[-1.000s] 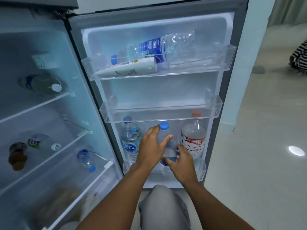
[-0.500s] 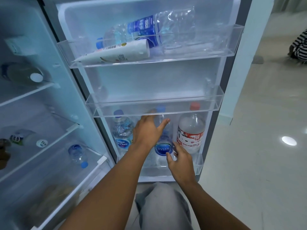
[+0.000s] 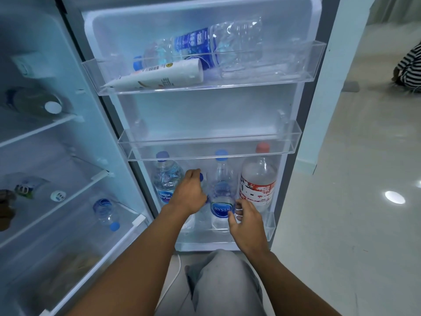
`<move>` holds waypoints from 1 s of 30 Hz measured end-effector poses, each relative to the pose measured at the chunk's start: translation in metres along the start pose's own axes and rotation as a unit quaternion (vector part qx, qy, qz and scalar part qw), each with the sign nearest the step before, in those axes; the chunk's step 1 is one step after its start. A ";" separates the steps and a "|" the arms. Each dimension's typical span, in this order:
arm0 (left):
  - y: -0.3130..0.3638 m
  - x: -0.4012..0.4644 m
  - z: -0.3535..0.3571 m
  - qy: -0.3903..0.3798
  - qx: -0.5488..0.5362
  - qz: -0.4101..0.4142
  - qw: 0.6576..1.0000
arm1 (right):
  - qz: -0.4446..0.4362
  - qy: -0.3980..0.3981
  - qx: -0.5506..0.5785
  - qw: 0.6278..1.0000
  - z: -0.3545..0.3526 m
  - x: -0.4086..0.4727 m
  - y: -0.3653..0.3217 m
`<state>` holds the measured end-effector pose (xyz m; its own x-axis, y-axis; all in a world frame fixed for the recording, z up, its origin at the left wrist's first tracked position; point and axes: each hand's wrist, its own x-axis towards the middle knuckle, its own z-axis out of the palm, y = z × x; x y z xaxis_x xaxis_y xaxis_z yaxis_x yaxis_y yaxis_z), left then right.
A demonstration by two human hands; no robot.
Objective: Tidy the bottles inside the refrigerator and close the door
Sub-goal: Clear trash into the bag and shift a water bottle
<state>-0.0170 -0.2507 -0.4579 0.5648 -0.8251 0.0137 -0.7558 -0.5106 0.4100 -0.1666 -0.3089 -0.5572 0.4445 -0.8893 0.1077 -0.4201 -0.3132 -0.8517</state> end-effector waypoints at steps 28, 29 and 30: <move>-0.004 -0.069 -0.097 0.125 0.111 0.096 0.981 | -0.002 -0.179 -0.050 0.983 0.001 -0.022 -0.059; -0.003 -0.072 -0.106 0.129 0.114 0.091 0.981 | -0.025 -0.195 -0.046 0.979 0.003 -0.024 -0.066; -0.002 -0.074 -0.114 0.133 0.115 0.084 0.981 | -0.045 -0.211 -0.046 0.975 0.005 -0.027 -0.072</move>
<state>-0.0194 -0.1607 -0.3557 0.4695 -0.8257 0.3126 -0.8829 -0.4396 0.1650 -0.1445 -0.2605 -0.5013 0.7602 -0.6471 -0.0581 -0.4261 -0.4291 -0.7965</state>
